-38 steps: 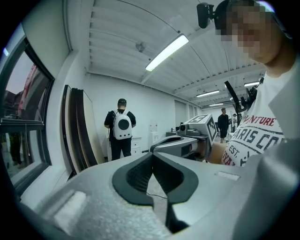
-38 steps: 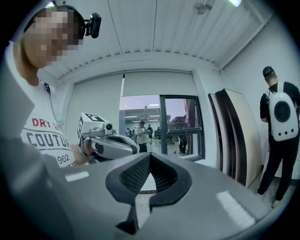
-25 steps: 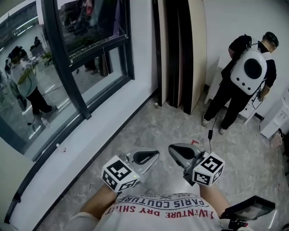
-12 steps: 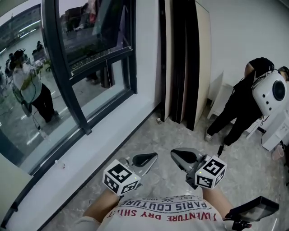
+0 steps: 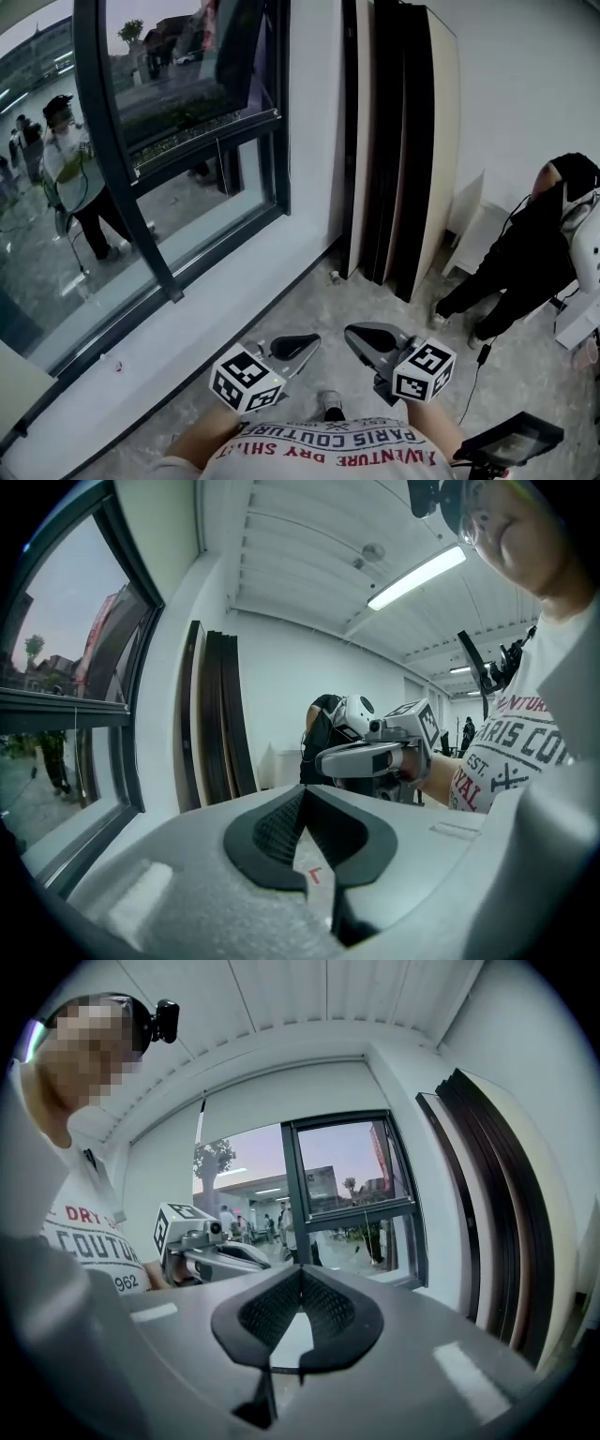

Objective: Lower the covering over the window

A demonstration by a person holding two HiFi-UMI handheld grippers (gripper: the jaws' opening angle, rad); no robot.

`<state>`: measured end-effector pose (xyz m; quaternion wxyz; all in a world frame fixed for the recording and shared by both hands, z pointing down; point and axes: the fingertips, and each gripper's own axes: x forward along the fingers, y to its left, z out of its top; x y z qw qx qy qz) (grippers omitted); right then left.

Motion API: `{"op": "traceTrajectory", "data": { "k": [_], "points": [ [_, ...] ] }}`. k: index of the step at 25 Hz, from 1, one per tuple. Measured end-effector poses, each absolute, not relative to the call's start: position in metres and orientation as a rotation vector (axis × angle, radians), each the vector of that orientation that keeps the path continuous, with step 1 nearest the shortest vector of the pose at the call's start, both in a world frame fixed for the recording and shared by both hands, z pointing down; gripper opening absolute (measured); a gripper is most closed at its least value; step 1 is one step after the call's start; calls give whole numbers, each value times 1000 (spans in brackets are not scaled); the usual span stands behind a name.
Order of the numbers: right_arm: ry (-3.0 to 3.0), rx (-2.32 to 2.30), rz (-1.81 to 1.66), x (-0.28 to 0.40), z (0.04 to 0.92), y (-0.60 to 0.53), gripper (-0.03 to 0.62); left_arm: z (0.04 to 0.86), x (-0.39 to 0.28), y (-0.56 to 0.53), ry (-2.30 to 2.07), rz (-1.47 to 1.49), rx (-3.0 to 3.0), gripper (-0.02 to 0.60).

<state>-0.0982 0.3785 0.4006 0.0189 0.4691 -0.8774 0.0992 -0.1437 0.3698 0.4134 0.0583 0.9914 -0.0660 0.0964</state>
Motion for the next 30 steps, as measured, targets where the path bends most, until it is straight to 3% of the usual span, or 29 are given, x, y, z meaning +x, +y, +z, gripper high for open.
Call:
{"op": "traceTrajectory", "data": {
  "k": [13,30],
  "points": [
    [-2747,1430,314,87,395,176,6,409,28,168,-294,291,2990,3],
    [-2776,1288,340,103,420,-39,6,431,40,-54,-460,243,2916,3]
  ]
}}
